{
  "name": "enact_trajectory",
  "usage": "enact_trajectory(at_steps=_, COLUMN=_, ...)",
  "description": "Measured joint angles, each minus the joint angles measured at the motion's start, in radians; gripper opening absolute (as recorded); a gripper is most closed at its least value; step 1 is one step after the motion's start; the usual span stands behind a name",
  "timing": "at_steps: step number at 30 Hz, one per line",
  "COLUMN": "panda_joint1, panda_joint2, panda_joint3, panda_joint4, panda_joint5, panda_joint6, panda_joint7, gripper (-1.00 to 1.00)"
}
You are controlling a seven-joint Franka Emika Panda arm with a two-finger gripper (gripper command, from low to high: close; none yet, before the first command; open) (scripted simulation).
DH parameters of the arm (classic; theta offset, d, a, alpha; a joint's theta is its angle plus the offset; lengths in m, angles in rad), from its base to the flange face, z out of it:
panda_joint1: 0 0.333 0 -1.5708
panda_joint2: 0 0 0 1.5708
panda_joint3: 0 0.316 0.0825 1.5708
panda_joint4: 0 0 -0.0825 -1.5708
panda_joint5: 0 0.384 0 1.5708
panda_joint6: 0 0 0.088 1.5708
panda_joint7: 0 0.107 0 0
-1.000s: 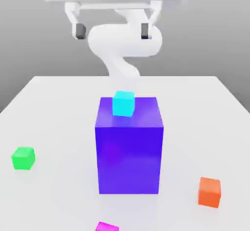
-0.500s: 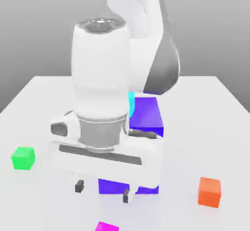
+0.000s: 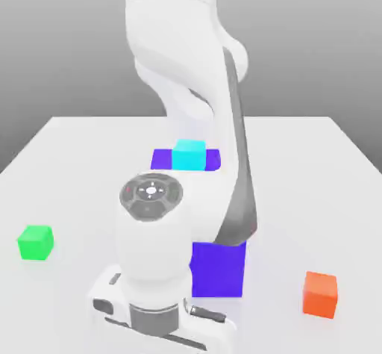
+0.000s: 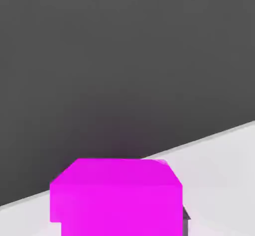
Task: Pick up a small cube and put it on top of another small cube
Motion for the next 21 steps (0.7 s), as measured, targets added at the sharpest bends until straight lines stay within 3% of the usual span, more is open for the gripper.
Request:
enact_trajectory(at_steps=3, panda_joint1=-0.001, panda_joint2=-0.098, panda_joint3=0.001, panda_joint4=-0.022, panda_joint5=0.003, panda_joint6=-0.076, panda_joint7=-0.002, gripper=-1.0)
enact_trajectory(at_steps=8, panda_joint1=-0.114, panda_joint2=-0.255, panda_joint3=-0.136, panda_joint4=-0.162, panda_joint5=0.004, panda_joint6=-0.094, panda_joint7=0.027, gripper=-1.0)
enact_trajectory(at_steps=12, panda_joint1=-0.24, panda_joint2=-0.392, panda_joint3=-0.277, panda_joint4=-0.301, panda_joint5=-0.008, panda_joint6=-0.091, panda_joint7=0.068, gripper=-1.0)
enact_trajectory(at_steps=15, panda_joint1=-0.436, panda_joint2=-0.489, panda_joint3=-0.362, panda_joint4=-0.405, panda_joint5=-0.012, panda_joint6=-0.082, panda_joint7=0.095, gripper=-1.0)
enact_trajectory(at_steps=17, panda_joint1=-0.601, panda_joint2=-0.469, panda_joint3=-0.336, panda_joint4=-0.433, panda_joint5=0.027, panda_joint6=-0.036, panda_joint7=0.073, gripper=-1.0)
enact_trajectory(at_steps=20, panda_joint1=-0.547, panda_joint2=-0.375, panda_joint3=-0.258, panda_joint4=-0.436, panda_joint5=0.103, panda_joint6=0.057, panda_joint7=0.02, gripper=-1.0)
enact_trajectory(at_steps=21, panda_joint1=-0.553, panda_joint2=-0.342, panda_joint3=-0.243, panda_joint4=-0.435, panda_joint5=0.13, panda_joint6=0.087, panda_joint7=0.001, gripper=1.0)
